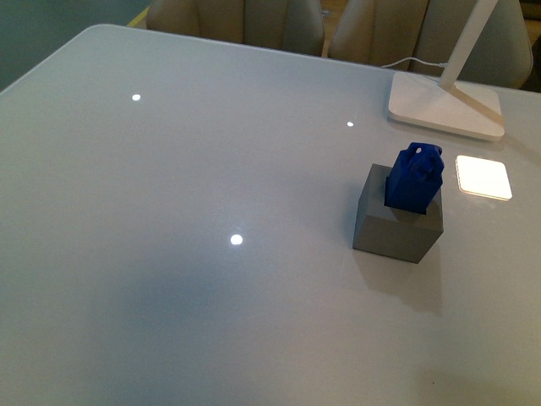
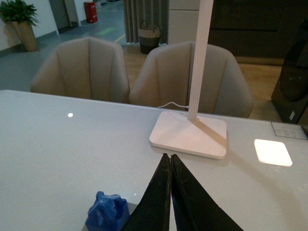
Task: Insert blue part into gray base
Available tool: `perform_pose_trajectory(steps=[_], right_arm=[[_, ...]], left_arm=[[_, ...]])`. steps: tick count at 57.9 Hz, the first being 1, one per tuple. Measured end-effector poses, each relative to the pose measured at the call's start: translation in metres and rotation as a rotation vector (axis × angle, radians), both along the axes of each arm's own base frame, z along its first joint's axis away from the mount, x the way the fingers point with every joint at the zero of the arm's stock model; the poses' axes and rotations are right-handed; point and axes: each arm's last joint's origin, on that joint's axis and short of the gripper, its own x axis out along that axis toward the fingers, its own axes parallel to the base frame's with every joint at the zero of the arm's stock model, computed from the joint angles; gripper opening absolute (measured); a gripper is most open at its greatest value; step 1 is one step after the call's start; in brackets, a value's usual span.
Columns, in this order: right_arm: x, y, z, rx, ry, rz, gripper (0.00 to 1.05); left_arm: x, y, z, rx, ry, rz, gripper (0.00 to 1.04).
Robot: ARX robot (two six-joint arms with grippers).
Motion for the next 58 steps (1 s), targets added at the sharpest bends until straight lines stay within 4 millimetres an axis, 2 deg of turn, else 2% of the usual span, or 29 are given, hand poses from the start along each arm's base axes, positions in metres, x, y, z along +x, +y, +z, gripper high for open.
perform_pose_trajectory(steps=[19, 31, 58], right_arm=[[-0.038, -0.018, 0.0, -0.001, 0.002, -0.006, 0.02], [-0.059, -0.018, 0.0, -0.001, 0.003, -0.005, 0.02], [-0.085, -0.018, 0.01, 0.0, -0.026, -0.005, 0.02]], left_arm=[[0.0, 0.0, 0.0, 0.0, 0.0, 0.0, 0.97], [0.0, 0.0, 0.0, 0.0, 0.0, 0.0, 0.97], [0.0, 0.0, 0.0, 0.0, 0.0, 0.0, 0.97]])
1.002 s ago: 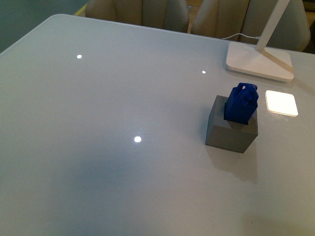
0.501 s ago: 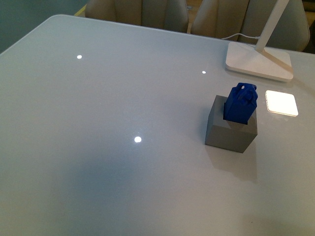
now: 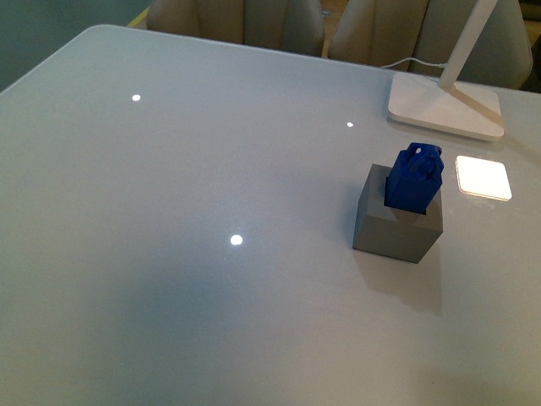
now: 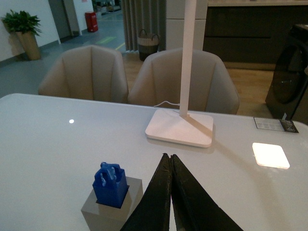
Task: Insert blue part into gray base
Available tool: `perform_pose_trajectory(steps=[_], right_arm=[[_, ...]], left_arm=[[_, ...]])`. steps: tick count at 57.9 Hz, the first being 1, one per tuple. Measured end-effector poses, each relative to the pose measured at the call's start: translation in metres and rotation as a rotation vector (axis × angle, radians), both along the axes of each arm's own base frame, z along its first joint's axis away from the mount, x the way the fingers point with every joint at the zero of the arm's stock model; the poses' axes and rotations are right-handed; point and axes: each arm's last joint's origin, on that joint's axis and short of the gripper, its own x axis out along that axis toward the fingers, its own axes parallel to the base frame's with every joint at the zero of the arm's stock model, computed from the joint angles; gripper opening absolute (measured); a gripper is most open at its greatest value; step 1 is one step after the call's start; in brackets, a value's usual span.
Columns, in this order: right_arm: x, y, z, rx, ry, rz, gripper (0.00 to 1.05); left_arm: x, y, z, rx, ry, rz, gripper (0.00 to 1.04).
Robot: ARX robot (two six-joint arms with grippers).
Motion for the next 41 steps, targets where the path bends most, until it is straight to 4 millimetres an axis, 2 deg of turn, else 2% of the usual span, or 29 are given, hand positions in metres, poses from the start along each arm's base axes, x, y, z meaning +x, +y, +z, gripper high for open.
perform_pose_trajectory(steps=[41], right_arm=[[-0.02, 0.0, 0.002, 0.0, -0.007, 0.0, 0.02]], left_arm=[[0.0, 0.0, 0.0, 0.0, 0.0, 0.0, 0.97]])
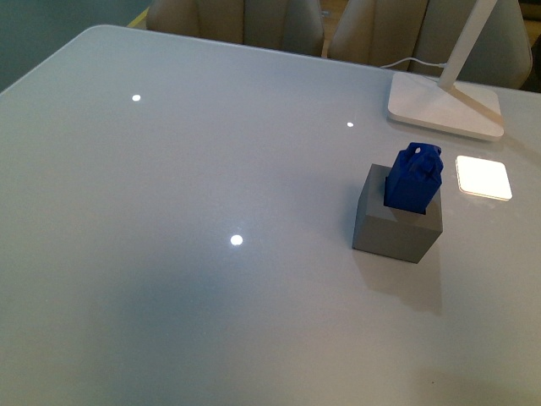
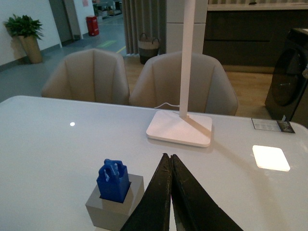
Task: Insert blue part into gray base
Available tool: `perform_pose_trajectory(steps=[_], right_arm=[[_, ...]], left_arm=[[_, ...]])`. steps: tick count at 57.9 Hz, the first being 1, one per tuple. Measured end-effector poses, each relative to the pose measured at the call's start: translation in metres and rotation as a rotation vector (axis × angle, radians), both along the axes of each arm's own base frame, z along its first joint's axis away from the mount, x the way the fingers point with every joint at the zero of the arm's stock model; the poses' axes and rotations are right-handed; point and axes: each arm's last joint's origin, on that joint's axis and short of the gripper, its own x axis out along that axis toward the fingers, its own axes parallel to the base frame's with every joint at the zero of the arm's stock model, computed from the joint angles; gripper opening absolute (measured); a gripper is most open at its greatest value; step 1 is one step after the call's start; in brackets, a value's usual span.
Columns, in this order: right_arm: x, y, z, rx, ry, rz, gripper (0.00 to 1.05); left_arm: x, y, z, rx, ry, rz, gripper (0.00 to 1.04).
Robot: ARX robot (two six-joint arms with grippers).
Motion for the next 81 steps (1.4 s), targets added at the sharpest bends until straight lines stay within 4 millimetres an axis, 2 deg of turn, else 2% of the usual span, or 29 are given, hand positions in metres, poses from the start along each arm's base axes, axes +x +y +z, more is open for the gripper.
perform_pose_trajectory(steps=[15, 29, 60, 62, 81], right_arm=[[-0.012, 0.0, -0.004, 0.0, 0.013, 0.0, 0.02], [-0.013, 0.0, -0.003, -0.001, 0.006, 0.0, 0.02], [-0.013, 0.0, -0.003, -0.002, 0.005, 0.0, 0.95], [-0.013, 0.0, -0.003, -0.001, 0.005, 0.0, 0.97], [-0.013, 0.0, -0.003, -0.002, 0.005, 0.0, 0.96]], left_arm=[[0.0, 0.0, 0.0, 0.0, 0.0, 0.0, 0.97], [0.0, 0.0, 0.0, 0.0, 0.0, 0.0, 0.97], [0.0, 0.0, 0.0, 0.0, 0.0, 0.0, 0.97], [0.0, 0.0, 0.0, 0.0, 0.0, 0.0, 0.97], [0.0, 0.0, 0.0, 0.0, 0.0, 0.0, 0.97]])
